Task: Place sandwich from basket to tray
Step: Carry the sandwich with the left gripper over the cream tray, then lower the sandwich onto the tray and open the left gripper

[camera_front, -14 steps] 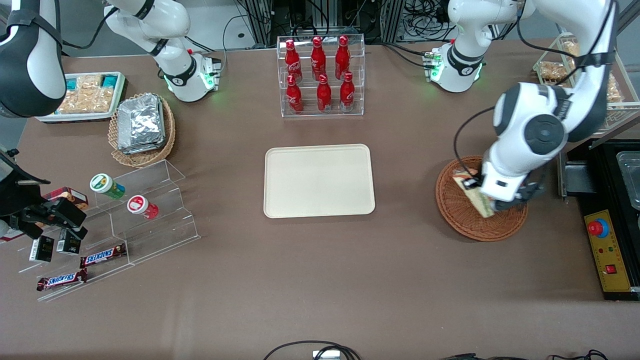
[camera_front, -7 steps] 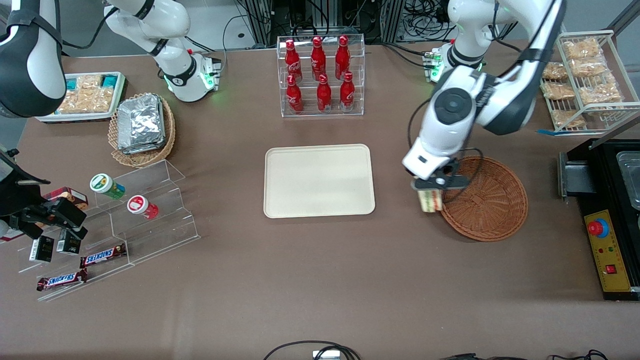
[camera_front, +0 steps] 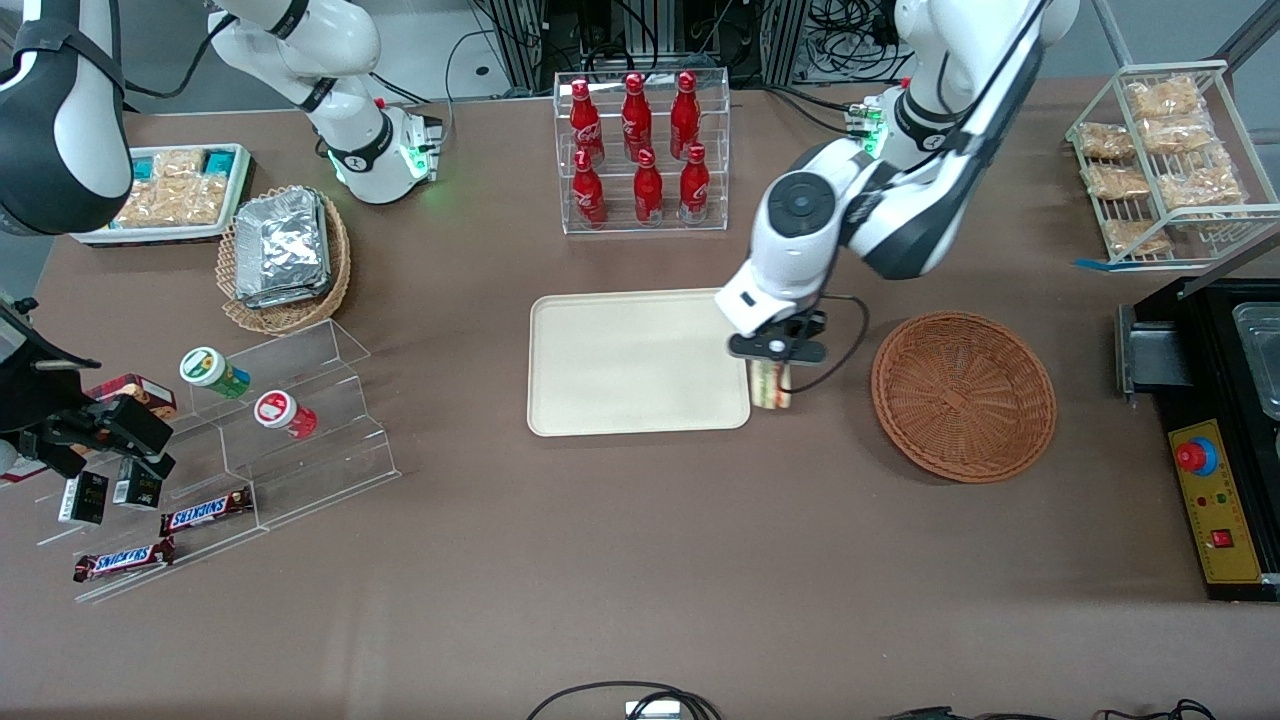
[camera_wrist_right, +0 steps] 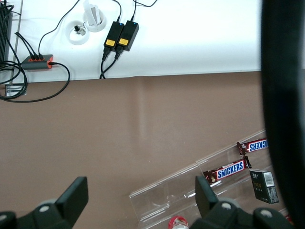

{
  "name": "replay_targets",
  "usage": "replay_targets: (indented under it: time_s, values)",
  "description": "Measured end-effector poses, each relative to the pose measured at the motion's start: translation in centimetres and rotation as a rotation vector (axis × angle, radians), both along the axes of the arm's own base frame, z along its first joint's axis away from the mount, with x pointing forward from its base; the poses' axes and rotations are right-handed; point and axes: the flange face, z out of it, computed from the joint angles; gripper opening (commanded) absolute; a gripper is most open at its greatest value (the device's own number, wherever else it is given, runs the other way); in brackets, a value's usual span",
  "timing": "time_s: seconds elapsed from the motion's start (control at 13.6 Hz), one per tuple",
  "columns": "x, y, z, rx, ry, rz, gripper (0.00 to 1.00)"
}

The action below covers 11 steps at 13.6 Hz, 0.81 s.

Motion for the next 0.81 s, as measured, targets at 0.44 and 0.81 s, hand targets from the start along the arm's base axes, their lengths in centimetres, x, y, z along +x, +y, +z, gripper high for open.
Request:
replay_targets:
  time_s: [0.44,0.81]
  values:
    - [-4.1,-5.3,-3.9,-0.024,0.042,-0.034,0.00]
    - [-4.8,-7.0,-6.9,-0.034,0.079,-0.053,0.00]
